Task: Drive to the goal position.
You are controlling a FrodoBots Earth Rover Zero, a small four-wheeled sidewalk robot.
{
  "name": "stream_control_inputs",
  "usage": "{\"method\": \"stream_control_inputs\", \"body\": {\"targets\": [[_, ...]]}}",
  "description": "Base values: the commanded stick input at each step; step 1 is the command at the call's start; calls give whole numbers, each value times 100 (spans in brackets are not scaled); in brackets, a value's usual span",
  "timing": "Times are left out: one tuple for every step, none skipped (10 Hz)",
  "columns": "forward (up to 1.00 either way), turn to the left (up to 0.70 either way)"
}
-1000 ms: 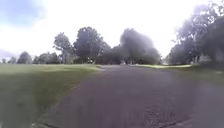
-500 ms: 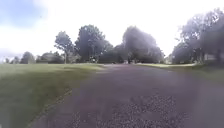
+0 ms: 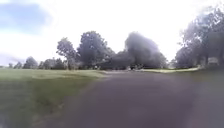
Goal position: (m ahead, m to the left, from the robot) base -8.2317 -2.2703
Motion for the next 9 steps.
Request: {"method": "stream_control_inputs", "body": {"targets": [[70,-22],[70,-21],[70,-21],[70,-21],[70,-20],[70,-20],[70,-19],[70,-18],[70,0]]}}
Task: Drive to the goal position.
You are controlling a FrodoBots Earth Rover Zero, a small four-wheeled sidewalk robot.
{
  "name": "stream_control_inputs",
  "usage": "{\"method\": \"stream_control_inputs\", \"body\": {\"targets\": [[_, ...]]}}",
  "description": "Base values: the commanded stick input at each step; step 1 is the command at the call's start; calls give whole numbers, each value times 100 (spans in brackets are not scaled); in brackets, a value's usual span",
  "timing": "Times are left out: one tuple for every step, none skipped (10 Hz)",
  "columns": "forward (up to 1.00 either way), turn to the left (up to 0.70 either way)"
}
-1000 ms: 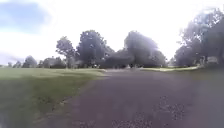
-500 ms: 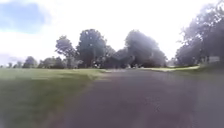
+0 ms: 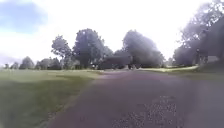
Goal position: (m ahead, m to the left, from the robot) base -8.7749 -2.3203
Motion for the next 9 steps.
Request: {"method": "stream_control_inputs", "body": {"targets": [[70,0],[70,0],[70,0],[70,0],[70,-5],[70,-13],[70,-21],[70,-21],[70,-21]]}}
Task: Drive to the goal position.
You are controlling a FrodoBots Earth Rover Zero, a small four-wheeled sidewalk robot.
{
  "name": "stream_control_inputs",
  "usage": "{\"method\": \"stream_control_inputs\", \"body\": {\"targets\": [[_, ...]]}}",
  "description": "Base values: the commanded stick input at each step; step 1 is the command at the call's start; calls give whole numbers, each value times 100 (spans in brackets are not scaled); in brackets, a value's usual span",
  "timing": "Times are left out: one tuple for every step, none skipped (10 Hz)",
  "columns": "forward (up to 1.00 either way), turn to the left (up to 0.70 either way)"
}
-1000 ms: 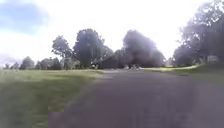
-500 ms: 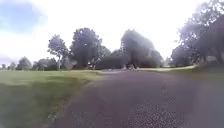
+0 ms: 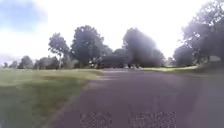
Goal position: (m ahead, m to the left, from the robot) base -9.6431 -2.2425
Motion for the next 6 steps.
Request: {"method": "stream_control_inputs", "body": {"targets": [[70,-21],[70,-21],[70,-20],[70,-20],[70,-20],[70,-17]]}}
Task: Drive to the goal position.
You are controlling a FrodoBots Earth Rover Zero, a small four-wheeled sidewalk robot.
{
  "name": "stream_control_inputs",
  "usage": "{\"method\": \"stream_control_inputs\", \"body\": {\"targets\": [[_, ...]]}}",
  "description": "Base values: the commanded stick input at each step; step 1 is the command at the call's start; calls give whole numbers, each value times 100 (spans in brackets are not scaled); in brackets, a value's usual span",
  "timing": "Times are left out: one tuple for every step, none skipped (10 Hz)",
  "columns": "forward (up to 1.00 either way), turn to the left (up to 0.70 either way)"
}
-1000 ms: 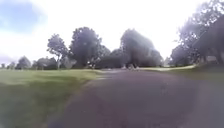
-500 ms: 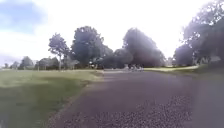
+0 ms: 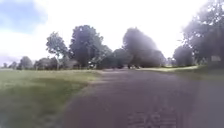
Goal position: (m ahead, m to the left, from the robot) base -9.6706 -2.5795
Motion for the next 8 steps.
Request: {"method": "stream_control_inputs", "body": {"targets": [[70,-13],[70,1],[70,-1],[70,-3],[70,-20],[70,-20],[70,-20],[70,-21]]}}
